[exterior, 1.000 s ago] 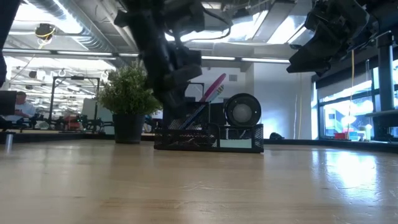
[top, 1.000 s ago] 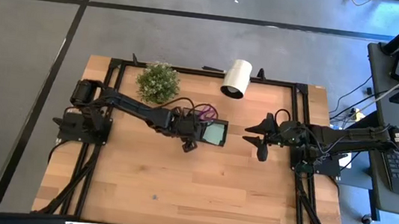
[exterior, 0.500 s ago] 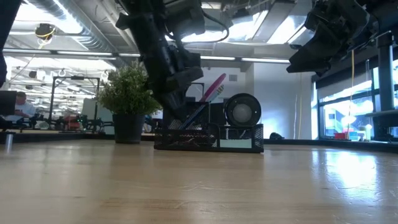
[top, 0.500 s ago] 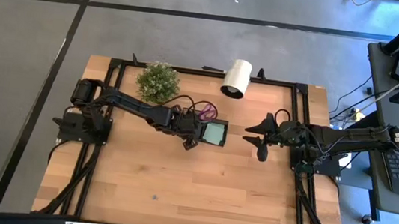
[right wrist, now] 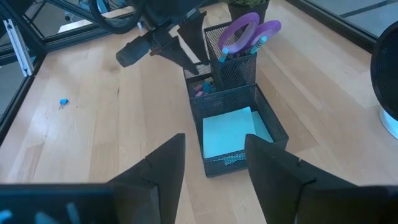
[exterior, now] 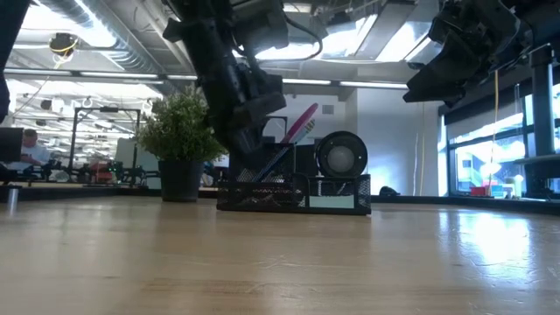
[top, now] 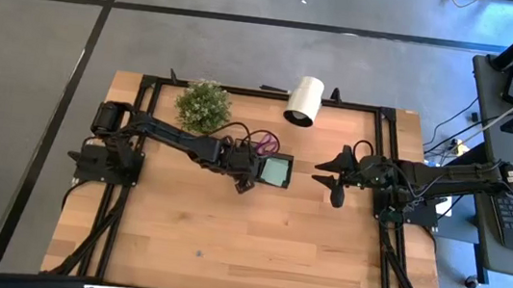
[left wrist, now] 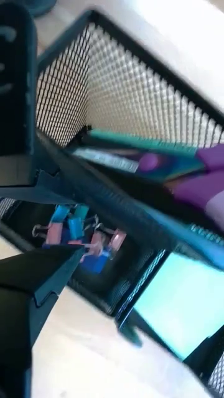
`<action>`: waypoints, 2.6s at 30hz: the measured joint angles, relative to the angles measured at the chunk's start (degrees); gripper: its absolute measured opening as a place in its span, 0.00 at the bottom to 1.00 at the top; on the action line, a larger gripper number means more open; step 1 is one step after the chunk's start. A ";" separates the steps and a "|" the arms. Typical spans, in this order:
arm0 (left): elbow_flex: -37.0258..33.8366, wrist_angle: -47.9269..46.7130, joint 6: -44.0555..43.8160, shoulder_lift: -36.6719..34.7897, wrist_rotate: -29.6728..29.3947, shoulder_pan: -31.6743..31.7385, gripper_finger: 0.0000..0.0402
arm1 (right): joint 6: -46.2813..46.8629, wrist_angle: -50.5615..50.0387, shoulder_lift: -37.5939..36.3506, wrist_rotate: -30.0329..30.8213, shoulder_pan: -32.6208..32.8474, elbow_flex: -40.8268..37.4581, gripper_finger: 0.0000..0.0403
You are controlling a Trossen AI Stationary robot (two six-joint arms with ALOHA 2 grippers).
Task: Pick and place office supplies into organizer
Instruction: Put the blue binder clip into the black desk organizer
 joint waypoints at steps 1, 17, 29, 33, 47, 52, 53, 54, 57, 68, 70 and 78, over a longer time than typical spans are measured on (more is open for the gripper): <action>0.00 0.01 0.00 0.00 0.79 0.01 0.28 | 0.00 0.00 -0.02 0.00 0.02 0.00 0.42; 0.09 -0.18 14.03 -8.67 20.69 -6.82 0.32 | -2.66 -0.21 -0.02 0.00 0.02 0.00 0.42; 0.09 1.27 21.01 -7.89 22.69 -25.49 0.41 | -5.92 -0.28 -0.02 0.00 0.00 0.00 0.42; 0.09 1.18 11.53 -6.60 17.13 -30.89 0.41 | -6.07 -0.29 -0.01 0.00 0.00 0.00 0.42; 0.09 0.04 -5.84 0.51 11.94 -38.78 0.41 | -6.12 -0.32 0.00 0.00 0.00 0.00 0.42; 0.09 -1.53 -4.91 3.00 14.48 -39.69 0.41 | -7.05 -0.25 -0.02 0.00 0.00 -0.01 0.42; 0.09 -2.06 -5.53 3.43 14.79 -39.81 0.41 | -7.30 0.33 -0.02 0.00 0.00 -0.22 0.42; 0.09 -2.75 -6.31 3.72 14.79 -39.96 0.41 | -7.34 1.10 -0.02 0.00 0.02 -0.59 0.42; 0.02 -3.43 -7.03 4.04 14.39 -39.99 0.41 | -7.26 1.38 -0.02 0.00 0.00 -1.88 0.42; 0.02 -4.50 -5.46 4.06 14.30 -39.74 0.41 | -4.52 3.82 0.00 0.00 0.02 -4.37 0.42; 0.04 -4.40 -5.42 4.55 14.46 -39.77 0.41 | -4.57 3.95 -0.02 0.00 0.00 -4.37 0.42; 0.35 -4.09 -4.04 8.15 15.27 -39.77 0.41 | -5.87 4.04 -0.02 0.00 0.01 -4.37 0.42</action>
